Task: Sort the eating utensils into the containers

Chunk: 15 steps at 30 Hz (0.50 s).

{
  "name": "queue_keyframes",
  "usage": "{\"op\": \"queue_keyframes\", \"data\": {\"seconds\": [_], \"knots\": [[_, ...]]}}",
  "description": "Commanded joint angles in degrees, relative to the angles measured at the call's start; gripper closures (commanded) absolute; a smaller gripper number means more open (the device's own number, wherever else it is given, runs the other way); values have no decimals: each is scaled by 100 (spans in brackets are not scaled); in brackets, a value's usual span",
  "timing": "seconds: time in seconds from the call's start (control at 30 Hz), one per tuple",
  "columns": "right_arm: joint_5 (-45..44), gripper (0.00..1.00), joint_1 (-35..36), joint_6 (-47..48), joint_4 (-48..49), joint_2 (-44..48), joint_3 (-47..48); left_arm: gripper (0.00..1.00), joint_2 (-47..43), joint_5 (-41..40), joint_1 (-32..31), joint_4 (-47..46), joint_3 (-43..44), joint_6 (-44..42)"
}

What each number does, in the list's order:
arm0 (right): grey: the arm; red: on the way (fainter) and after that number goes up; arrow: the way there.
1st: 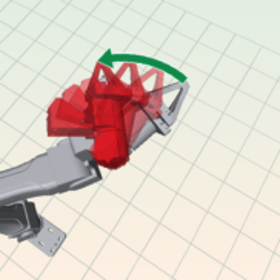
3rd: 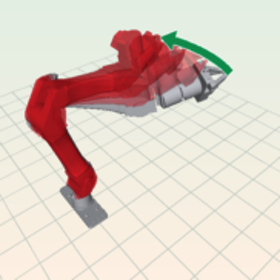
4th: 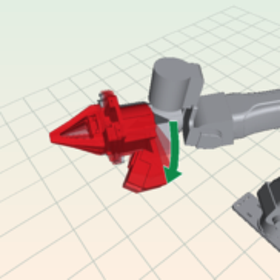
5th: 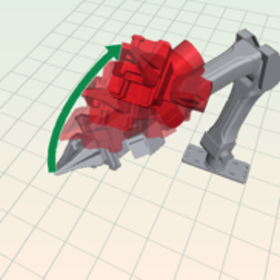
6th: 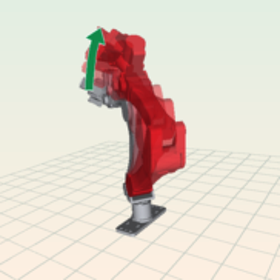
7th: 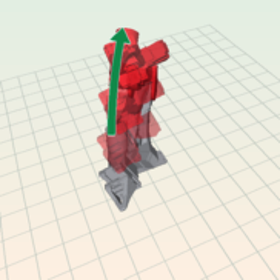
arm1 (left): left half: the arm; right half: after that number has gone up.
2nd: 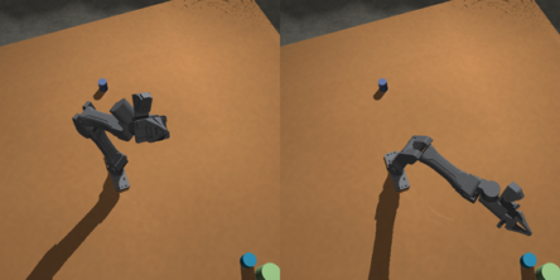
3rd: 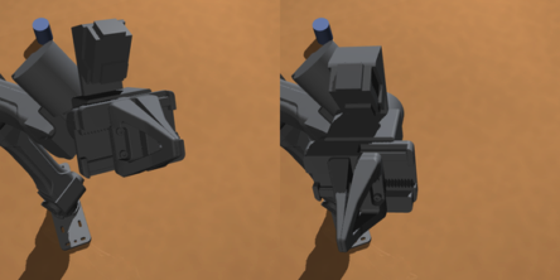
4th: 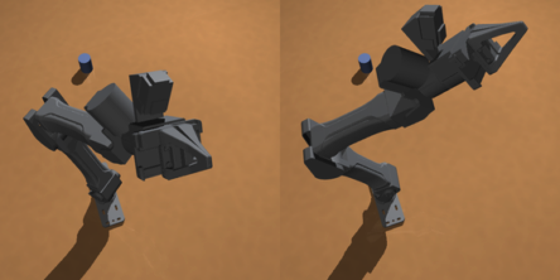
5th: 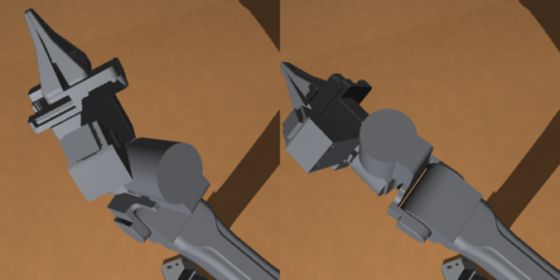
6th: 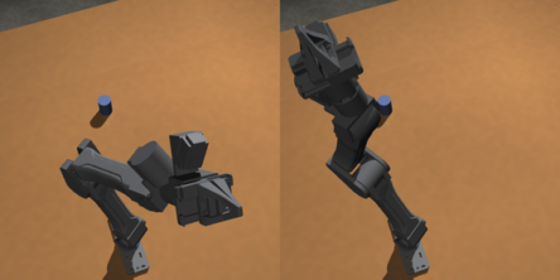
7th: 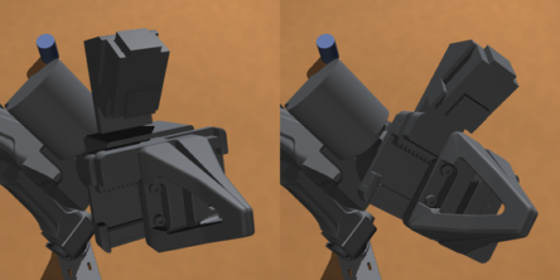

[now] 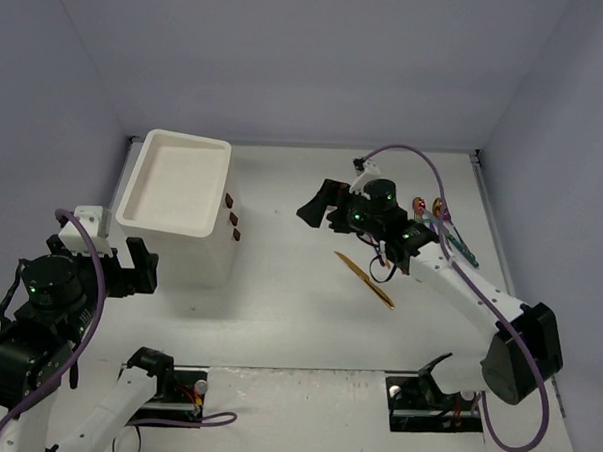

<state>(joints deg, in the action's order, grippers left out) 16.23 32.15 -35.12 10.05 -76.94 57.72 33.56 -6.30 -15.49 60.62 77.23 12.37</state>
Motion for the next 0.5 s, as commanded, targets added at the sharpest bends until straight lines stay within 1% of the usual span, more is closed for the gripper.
{"op": "queue_keyframes", "data": {"seconds": [0.0,0.2,0.37,0.47], "knots": [[388,3,168,-1389,2427,-727,-70,11,606,49,-25,-295,600,-124],[477,5,511,-1583,3016,-1659,266,11,1253,-203,-25,-288,1064,-213],[653,9,611,-1970,3706,-2503,445,11,1741,-363,-16,-305,1352,-350],[785,13,663,-2094,3914,-2957,636,11,2043,-565,-16,-304,1498,-495]]}}
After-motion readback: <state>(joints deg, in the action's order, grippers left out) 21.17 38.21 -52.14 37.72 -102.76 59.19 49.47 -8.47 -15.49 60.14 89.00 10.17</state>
